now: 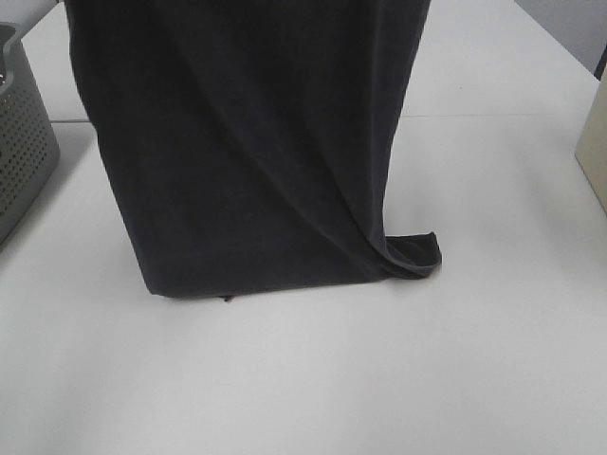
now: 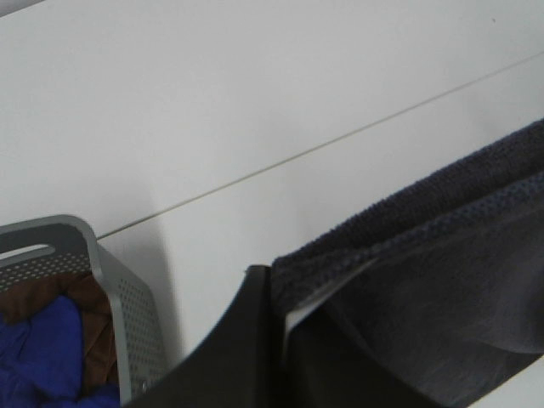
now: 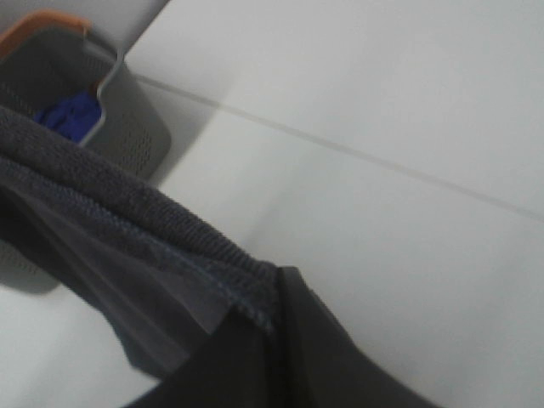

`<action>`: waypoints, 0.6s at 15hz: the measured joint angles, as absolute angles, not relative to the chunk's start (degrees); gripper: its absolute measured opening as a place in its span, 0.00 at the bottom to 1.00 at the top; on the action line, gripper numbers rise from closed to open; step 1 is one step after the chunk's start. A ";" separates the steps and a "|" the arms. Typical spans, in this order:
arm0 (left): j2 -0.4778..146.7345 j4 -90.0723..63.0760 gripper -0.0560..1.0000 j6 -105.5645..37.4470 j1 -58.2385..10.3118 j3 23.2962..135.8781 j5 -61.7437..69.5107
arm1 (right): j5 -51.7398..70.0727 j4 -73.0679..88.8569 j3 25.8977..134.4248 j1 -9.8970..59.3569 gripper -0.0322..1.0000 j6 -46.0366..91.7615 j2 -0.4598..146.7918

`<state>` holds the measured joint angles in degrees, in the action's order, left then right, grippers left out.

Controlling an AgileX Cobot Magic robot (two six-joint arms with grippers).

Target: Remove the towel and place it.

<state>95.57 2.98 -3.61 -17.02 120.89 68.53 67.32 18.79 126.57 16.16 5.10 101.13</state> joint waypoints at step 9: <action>122.61 -5.16 0.05 -16.96 -11.69 150.52 42.97 | 39.59 19.94 154.81 13.41 0.04 9.80 124.10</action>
